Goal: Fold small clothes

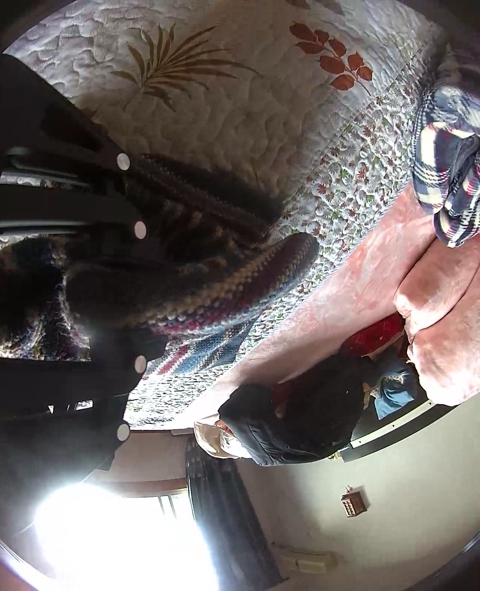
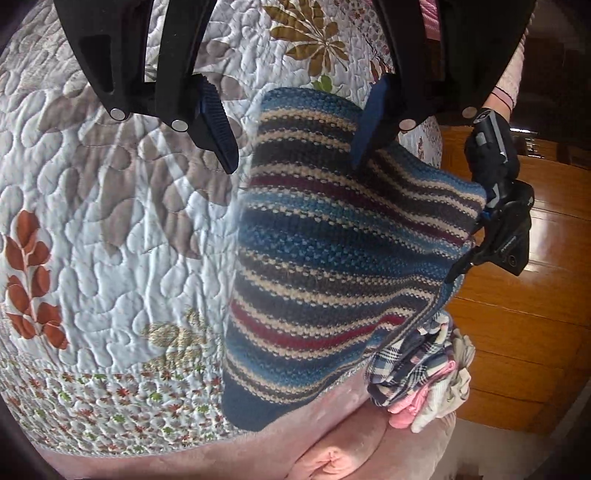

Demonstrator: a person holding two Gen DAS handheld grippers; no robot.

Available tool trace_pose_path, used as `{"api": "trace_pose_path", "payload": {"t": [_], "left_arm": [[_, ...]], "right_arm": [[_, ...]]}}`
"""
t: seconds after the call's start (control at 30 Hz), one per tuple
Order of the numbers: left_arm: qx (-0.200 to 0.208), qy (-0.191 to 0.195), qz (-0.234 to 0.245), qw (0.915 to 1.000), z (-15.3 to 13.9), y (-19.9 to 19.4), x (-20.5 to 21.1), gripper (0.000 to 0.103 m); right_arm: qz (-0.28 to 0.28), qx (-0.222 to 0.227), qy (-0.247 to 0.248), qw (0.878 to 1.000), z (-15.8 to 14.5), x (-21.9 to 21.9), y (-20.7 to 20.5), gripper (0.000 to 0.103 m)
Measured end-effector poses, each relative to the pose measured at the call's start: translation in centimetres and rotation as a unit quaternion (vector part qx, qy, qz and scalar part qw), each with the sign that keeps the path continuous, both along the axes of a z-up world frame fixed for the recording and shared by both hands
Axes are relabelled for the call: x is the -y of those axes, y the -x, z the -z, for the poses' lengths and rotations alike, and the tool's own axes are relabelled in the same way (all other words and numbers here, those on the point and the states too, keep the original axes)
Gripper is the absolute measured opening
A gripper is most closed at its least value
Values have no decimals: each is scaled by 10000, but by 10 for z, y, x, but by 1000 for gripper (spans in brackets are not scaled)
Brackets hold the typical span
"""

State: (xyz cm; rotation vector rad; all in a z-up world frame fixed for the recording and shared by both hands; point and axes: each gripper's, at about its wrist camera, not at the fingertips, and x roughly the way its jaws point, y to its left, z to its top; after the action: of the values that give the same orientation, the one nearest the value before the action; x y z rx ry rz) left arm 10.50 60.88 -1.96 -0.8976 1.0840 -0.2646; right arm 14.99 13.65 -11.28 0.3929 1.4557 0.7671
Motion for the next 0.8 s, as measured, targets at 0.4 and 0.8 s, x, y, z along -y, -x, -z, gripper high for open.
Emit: {"api": "trace_pose_path", "payload": {"t": [0.4,0.8], "left_arm": [[-420,-50,667,9969,64,7,3,26],[-355,-259,755,9962,14,56,-11,44]], "right_arm": [[-232,84,507,9984,21,-32,8,46],[-413,107,435,9981,11,-31,19,62]]}}
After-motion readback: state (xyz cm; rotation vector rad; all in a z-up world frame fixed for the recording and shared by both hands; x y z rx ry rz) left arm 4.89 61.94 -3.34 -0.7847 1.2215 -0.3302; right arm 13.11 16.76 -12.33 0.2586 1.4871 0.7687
